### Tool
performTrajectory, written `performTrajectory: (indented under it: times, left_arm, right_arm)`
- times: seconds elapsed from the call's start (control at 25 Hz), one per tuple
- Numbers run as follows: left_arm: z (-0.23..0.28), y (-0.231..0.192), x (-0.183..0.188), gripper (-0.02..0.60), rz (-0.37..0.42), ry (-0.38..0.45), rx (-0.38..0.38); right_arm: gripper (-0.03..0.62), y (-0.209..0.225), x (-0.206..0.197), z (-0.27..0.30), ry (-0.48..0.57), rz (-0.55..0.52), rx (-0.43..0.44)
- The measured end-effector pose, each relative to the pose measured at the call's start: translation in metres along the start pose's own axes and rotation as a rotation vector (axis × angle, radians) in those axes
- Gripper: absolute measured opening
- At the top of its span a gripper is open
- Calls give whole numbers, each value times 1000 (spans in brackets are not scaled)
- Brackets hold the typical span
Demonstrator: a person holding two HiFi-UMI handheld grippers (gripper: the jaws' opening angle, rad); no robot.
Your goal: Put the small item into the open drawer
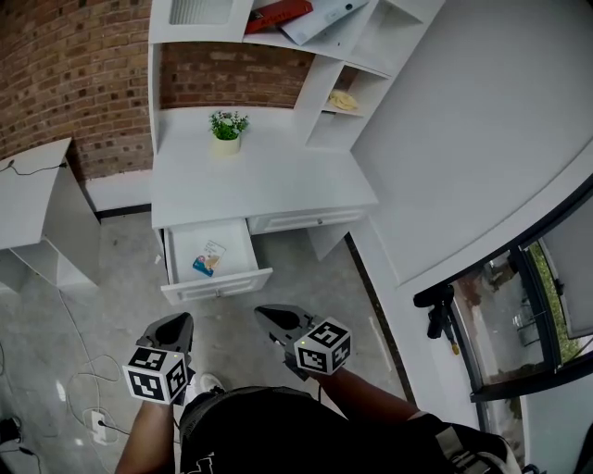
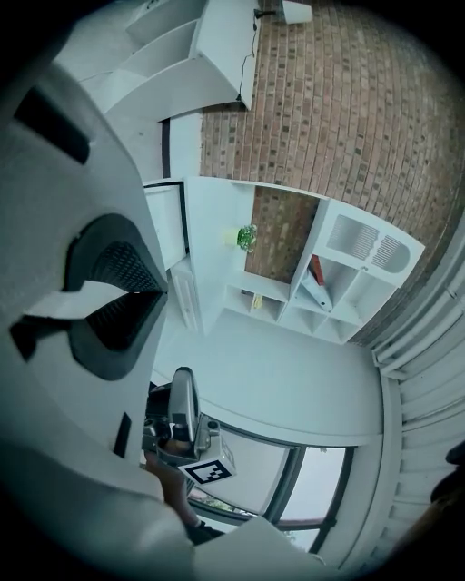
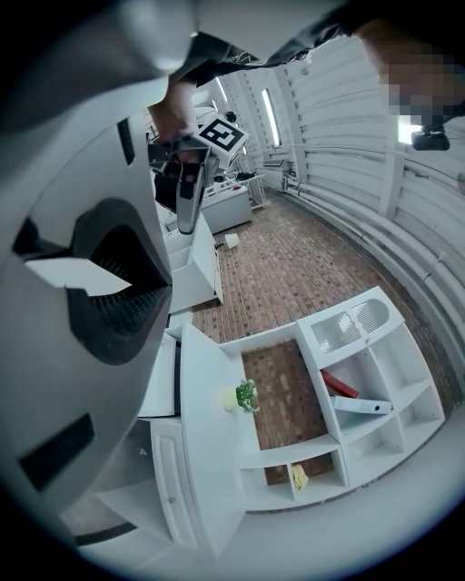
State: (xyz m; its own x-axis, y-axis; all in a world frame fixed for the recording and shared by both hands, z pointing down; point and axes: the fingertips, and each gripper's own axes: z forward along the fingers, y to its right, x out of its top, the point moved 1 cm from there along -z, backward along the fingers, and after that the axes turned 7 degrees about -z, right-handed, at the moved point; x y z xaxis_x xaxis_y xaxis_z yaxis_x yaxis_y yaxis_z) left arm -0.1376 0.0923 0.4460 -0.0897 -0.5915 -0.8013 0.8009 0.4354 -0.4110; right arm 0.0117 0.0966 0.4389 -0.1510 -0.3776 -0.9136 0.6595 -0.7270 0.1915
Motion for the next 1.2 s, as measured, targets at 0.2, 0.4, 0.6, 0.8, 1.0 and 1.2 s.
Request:
performTrajectory:
  times: [0.2, 0.4, 0.6, 0.8, 1.0, 1.2]
  left_arm:
    - [-4, 34, 0, 17, -2, 34, -23]
    - [-13, 43, -12, 17, 16, 31, 14]
    - [-16, 50, -23, 17, 20, 13, 26]
    - [-15, 62, -28, 17, 32, 2, 17]
    - [-15, 65, -31, 17, 40, -5, 19]
    - [-16, 68, -30, 17, 50, -1, 17]
  right_arm:
    - [5, 0, -7, -24, 23, 20, 5]
    - [5, -9, -20, -37, 6, 18, 29]
    - [5, -18, -30, -49, -16, 9, 49]
    - [5, -19, -37, -58, -23, 12, 47]
    - [5, -21, -39, -61, -22, 11, 52]
    - [5, -21, -39, -62, -20, 16, 45]
